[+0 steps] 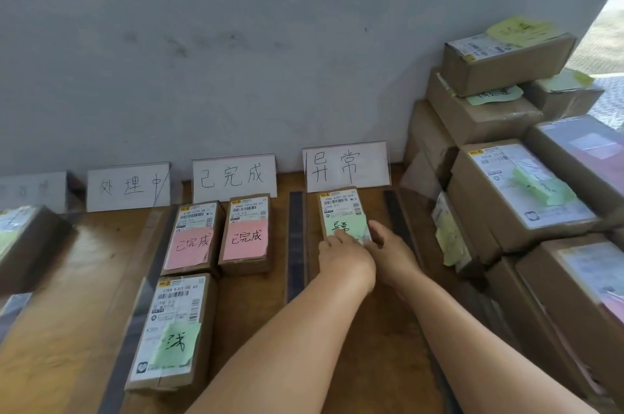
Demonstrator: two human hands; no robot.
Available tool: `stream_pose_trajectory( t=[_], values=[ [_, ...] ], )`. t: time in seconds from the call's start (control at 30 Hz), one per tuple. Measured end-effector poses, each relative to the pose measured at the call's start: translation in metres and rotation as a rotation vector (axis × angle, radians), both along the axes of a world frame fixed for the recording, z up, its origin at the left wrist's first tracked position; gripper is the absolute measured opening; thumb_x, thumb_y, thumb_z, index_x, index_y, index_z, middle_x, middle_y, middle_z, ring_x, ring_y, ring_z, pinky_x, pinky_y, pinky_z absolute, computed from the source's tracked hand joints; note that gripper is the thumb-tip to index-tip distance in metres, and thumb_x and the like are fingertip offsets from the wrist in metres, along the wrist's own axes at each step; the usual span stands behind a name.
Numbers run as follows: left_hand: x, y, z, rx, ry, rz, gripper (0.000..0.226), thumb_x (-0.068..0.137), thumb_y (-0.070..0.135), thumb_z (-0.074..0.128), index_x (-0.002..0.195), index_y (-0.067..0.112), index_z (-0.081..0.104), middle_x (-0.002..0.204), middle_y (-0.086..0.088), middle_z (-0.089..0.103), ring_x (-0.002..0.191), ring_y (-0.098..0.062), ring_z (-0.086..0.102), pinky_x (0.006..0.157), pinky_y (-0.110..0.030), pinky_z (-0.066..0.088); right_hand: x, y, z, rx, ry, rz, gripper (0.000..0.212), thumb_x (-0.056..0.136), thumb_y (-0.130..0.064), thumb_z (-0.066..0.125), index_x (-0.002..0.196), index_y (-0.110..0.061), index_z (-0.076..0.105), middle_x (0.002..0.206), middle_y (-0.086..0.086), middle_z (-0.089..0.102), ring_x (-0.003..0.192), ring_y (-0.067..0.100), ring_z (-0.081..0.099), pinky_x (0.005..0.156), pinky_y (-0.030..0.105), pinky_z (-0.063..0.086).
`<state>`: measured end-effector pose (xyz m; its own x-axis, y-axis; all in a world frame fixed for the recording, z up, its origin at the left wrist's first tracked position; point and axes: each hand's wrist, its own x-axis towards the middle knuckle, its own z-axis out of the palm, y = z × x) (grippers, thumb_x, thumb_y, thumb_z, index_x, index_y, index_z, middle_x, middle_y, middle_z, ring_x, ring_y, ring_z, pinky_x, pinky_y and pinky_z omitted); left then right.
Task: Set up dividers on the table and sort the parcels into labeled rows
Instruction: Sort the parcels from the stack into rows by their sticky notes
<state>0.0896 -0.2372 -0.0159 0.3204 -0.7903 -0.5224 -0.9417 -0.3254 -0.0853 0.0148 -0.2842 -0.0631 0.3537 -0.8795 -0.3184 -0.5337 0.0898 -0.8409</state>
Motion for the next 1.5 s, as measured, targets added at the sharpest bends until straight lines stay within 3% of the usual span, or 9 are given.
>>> stream_pose_trajectory(
  t=[0.1, 0.2, 0.27, 0.5, 0.67, 1.07, 1.3, 1.5],
  values=[
    [0.001, 0.000, 0.004, -0.031, -0.006, 0.016, 0.091, 0.082, 0.007, 0.066, 0.151, 0.001, 0.008, 0.155, -0.021, 0.017, 0.138, -0.037, 0.024, 0.112, -0.044, 0.024, 0.000, 0.002, 0.006, 0.017, 0.055, 0.008, 0.055, 0.098, -0.026, 0.049, 0.148, -0.021, 0.027, 0.147, 0.001, 0.042, 0.131, 0.020, 0.043, 0.097, 0.033, 0.040],
    [0.001, 0.004, 0.010, -0.111, 0.005, 0.008, 0.089, 0.080, 0.008, 0.068, 0.151, 0.003, 0.013, 0.151, -0.018, 0.026, 0.135, -0.034, 0.029, 0.110, -0.042, 0.027, -0.003, 0.010, 0.013, -0.056, 0.111, 0.029, 0.053, 0.098, -0.025, 0.047, 0.147, -0.016, 0.029, 0.146, 0.005, 0.043, 0.130, 0.022, 0.044, 0.092, 0.031, 0.040],
    [0.000, 0.012, 0.017, -0.190, -0.001, -0.044, 0.086, 0.081, 0.010, 0.069, 0.149, 0.004, 0.019, 0.148, -0.018, 0.031, 0.133, -0.034, 0.033, 0.109, -0.042, 0.030, -0.008, 0.016, 0.023, -0.141, 0.181, 0.038, 0.055, 0.098, -0.027, 0.047, 0.147, -0.014, 0.027, 0.148, 0.006, 0.039, 0.133, 0.023, 0.040, 0.099, 0.034, 0.037],
    [-0.003, 0.063, 0.040, -0.514, 0.052, -0.144, 0.079, 0.085, 0.014, 0.068, 0.149, 0.013, 0.022, 0.151, -0.011, 0.031, 0.138, -0.029, 0.030, 0.113, -0.044, 0.026, -0.039, 0.061, 0.065, -0.492, 0.434, 0.098, 0.064, 0.097, -0.035, 0.047, 0.151, -0.019, 0.018, 0.156, 0.002, 0.022, 0.143, 0.021, 0.018, 0.114, 0.038, 0.022],
    [-0.014, 0.113, 0.049, -0.650, 0.115, -0.131, 0.072, 0.089, 0.025, 0.064, 0.149, 0.017, 0.023, 0.152, -0.007, 0.032, 0.138, -0.026, 0.032, 0.112, -0.041, 0.028, -0.064, 0.116, 0.088, -0.615, 0.480, 0.109, 0.066, 0.095, -0.041, 0.047, 0.151, -0.019, 0.018, 0.156, 0.000, 0.023, 0.144, 0.019, 0.017, 0.116, 0.038, 0.017],
    [-0.074, 0.201, 0.080, -0.807, 0.326, -0.129, 0.068, 0.093, 0.039, 0.056, 0.150, 0.026, 0.022, 0.155, 0.003, 0.030, 0.142, -0.018, 0.029, 0.112, -0.037, 0.029, -0.148, 0.214, 0.125, -0.674, 0.500, 0.010, 0.067, 0.092, -0.047, 0.050, 0.149, -0.027, 0.021, 0.154, -0.005, 0.026, 0.143, 0.017, 0.016, 0.115, 0.038, 0.015],
    [-0.125, 0.196, 0.105, -0.842, 0.428, -0.224, 0.066, 0.094, 0.040, 0.053, 0.150, 0.024, 0.023, 0.153, 0.002, 0.032, 0.141, -0.018, 0.029, 0.111, -0.036, 0.031, -0.203, 0.221, 0.145, -0.667, 0.504, -0.085, 0.065, 0.093, -0.048, 0.048, 0.149, -0.027, 0.021, 0.154, -0.005, 0.025, 0.143, 0.016, 0.016, 0.115, 0.038, 0.015],
    [-0.167, 0.167, 0.107, -0.759, 0.483, -0.229, 0.066, 0.095, 0.044, 0.049, 0.151, 0.021, 0.022, 0.153, 0.000, 0.031, 0.139, -0.020, 0.030, 0.108, -0.037, 0.033, -0.253, 0.193, 0.145, -0.635, 0.476, -0.148, 0.063, 0.092, -0.047, 0.049, 0.147, -0.026, 0.025, 0.152, -0.004, 0.029, 0.141, 0.018, 0.021, 0.114, 0.037, 0.019]
  ],
)
